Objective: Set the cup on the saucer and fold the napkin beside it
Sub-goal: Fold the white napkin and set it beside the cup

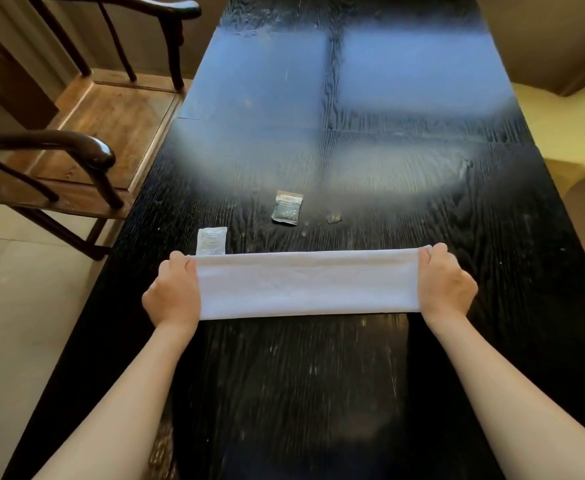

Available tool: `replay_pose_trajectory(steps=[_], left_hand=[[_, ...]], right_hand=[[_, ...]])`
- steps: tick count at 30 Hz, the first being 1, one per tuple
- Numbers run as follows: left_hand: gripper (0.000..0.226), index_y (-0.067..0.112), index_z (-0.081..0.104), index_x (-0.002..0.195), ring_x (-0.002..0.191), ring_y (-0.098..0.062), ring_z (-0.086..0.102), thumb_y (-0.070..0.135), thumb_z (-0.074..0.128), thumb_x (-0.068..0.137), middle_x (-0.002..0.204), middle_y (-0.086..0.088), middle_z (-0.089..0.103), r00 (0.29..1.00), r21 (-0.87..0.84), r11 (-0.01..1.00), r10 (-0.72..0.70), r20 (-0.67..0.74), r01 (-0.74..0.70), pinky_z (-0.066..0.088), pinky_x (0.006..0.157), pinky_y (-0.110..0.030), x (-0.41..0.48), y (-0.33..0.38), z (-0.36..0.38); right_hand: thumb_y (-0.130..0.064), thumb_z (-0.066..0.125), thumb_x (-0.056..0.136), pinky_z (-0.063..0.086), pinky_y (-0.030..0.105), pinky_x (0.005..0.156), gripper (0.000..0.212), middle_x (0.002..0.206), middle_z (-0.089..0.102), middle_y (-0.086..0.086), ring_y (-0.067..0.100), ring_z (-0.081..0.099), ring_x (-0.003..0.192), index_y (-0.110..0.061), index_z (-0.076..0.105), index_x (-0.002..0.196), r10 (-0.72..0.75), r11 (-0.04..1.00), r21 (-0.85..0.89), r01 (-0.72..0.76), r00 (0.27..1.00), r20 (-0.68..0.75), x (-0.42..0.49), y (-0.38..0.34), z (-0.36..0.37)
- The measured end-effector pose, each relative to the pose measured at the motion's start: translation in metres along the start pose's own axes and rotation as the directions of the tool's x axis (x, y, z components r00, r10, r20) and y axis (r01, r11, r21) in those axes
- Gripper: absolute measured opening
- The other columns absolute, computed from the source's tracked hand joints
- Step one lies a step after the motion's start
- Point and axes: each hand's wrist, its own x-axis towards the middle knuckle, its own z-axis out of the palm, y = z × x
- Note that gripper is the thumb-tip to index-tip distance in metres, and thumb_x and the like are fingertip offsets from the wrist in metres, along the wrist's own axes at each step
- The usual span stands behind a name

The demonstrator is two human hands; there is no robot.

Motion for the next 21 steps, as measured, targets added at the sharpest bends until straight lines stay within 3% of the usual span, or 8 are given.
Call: replay_pose_trajectory(steps=[2,5,7,9,11,13,18,21], left_hand=[[0.024,-0.001,0.051,0.100,0.084,-0.045,0.057,0.022,0.047,0.094,0.098,-0.025,0.053,1.000,0.007,1.000,-0.028,0.012,0.028,0.040,0.058,-0.046,0.002,-0.001,-0.001],[0.033,0.001,0.050,0.116,0.102,-0.044,0.048,0.019,0.054,0.089,0.114,-0.025,0.049,0.998,0.013,0.999,-0.050,-0.035,0.050,0.042,0.076,-0.053,0.004,0.004,-0.007],[0.032,0.004,0.054,0.118,0.108,-0.040,0.049,0.014,0.049,0.088,0.119,-0.021,0.054,0.989,-0.019,0.992,0.119,-0.088,-0.121,0.039,0.086,-0.051,-0.006,0.023,-0.008],[0.039,0.007,0.053,0.125,0.121,-0.034,0.049,0.014,0.039,0.089,0.130,-0.018,0.055,0.933,-0.035,0.932,0.361,-0.001,-0.361,0.030,0.100,-0.048,-0.025,0.044,0.005],[0.049,0.013,0.045,0.135,0.135,-0.027,0.039,0.027,0.027,0.092,0.143,-0.011,0.045,0.887,-0.014,0.898,0.436,0.153,-0.439,0.018,0.111,-0.048,-0.039,0.054,0.017],[0.057,0.021,0.032,0.143,0.142,-0.020,0.024,0.039,0.014,0.092,0.152,-0.003,0.031,0.878,0.033,0.909,0.391,0.277,-0.416,0.012,0.113,-0.052,-0.041,0.049,0.025],[0.068,0.035,0.013,0.147,0.145,-0.015,0.004,0.061,0.011,0.083,0.158,0.007,0.008,0.883,0.072,0.922,0.340,0.325,-0.381,-0.004,0.112,-0.054,-0.032,0.019,0.027],[0.074,0.033,0.010,0.147,0.146,-0.018,-0.002,0.065,0.008,0.081,0.158,0.004,0.003,0.868,0.079,0.914,0.348,0.353,-0.399,-0.002,0.116,-0.049,-0.027,-0.002,0.020]], right_hand=[[-0.022,0.046,0.096,0.037,0.039,0.056,0.027,0.084,0.059,0.026,0.042,0.059,0.072,0.004,0.049,0.090,0.029,1.000,0.006,-0.029,0.999,-0.019,0.000,-0.001,-0.001],[-0.026,0.058,0.088,0.040,0.048,0.076,0.037,0.104,0.055,0.026,0.043,0.050,0.094,0.003,0.050,0.109,0.050,0.998,0.036,-0.049,0.998,-0.037,0.004,-0.019,-0.012],[-0.026,0.053,0.086,0.038,0.045,0.086,0.040,0.112,0.058,0.022,0.041,0.051,0.104,0.000,0.053,0.116,-0.162,0.953,0.249,0.174,0.984,-0.066,-0.006,-0.055,-0.019],[-0.030,0.036,0.089,0.028,0.043,0.105,0.049,0.134,0.052,0.016,0.035,0.043,0.127,-0.007,0.049,0.130,-0.492,0.814,0.383,0.436,0.869,0.056,-0.034,-0.096,-0.012],[-0.037,0.017,0.091,0.012,0.049,0.115,0.059,0.152,0.032,0.005,0.028,0.022,0.142,-0.013,0.034,0.142,-0.683,0.726,0.345,0.595,0.684,0.257,-0.065,-0.122,0.005],[-0.041,0.016,0.093,0.007,0.051,0.114,0.059,0.153,0.029,0.001,0.027,0.022,0.143,-0.016,0.033,0.143,-0.716,0.695,0.248,0.675,0.620,0.320,-0.079,-0.126,0.019],[-0.055,0.018,0.091,-0.005,0.049,0.112,0.061,0.156,0.018,-0.007,0.024,0.010,0.145,-0.030,0.021,0.146,-0.706,0.699,0.191,0.689,0.622,0.338,-0.067,-0.101,0.019],[-0.060,0.014,0.088,-0.008,0.048,0.113,0.064,0.158,0.011,-0.009,0.023,0.001,0.146,-0.034,0.014,0.147,-0.662,0.732,0.149,0.665,0.643,0.384,-0.052,-0.073,0.014]])
